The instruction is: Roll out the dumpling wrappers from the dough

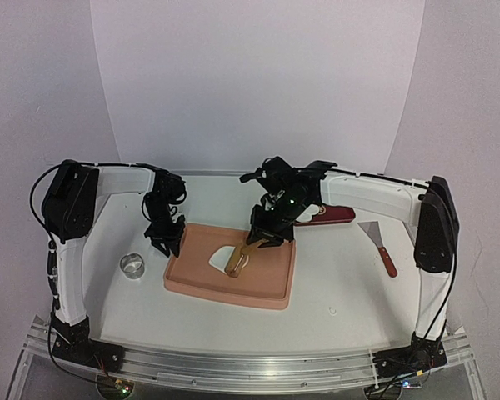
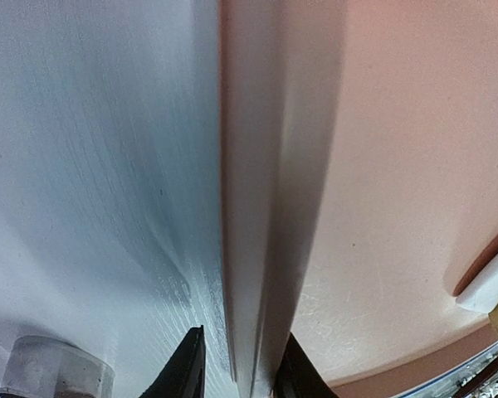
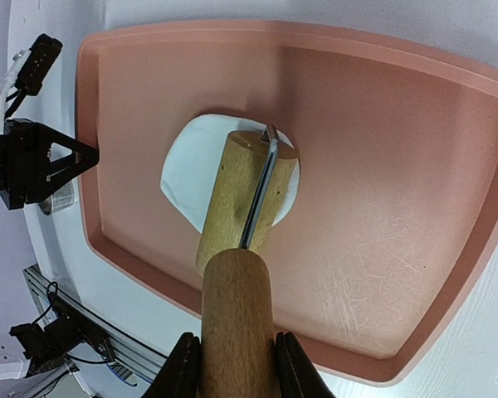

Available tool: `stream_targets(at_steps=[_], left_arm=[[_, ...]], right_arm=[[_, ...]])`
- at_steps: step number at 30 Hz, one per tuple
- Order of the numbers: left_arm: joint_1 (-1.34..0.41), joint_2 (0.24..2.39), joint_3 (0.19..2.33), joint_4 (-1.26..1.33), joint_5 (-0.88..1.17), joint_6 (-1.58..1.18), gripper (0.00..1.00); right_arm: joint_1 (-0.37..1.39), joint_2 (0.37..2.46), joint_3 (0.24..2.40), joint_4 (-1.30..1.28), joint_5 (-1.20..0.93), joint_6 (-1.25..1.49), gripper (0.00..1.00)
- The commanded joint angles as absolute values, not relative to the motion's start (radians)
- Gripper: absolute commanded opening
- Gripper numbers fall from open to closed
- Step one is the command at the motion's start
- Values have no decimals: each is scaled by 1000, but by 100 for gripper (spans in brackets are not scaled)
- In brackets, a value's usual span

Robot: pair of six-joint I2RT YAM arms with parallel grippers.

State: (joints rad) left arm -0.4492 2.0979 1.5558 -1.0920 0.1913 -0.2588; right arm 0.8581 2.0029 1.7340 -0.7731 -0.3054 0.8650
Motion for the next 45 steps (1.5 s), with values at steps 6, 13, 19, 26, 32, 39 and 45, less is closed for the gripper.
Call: stream_targets(at_steps=[6, 13, 19, 26, 32, 39, 45], left_arm=[[-451, 2094, 1526, -1064, 190, -261, 21], [-450, 2094, 1510, -1048, 204, -271, 15], [-451, 2116, 1520, -1052, 218, -276, 11], [-451, 2131, 1514, -1056, 233, -284, 8], [-451, 2131, 1513, -1063, 233, -285, 8], [-451, 2125, 1511, -1071, 230, -288, 7], [-451, 2121, 1490, -1066, 222, -305, 7]], right_arm=[[856, 2102, 1717, -731, -314, 852, 0], [853, 2147, 1612, -829, -246, 821, 0], [853, 2246, 1575, -845, -247, 797, 0], [854, 2364, 1586, -837, -280, 785, 0], [854, 2412, 1585, -835, -267, 780, 0], [853, 2439, 1624, -835, -270, 764, 0], [879, 2401, 1895, -813, -419, 657, 0]])
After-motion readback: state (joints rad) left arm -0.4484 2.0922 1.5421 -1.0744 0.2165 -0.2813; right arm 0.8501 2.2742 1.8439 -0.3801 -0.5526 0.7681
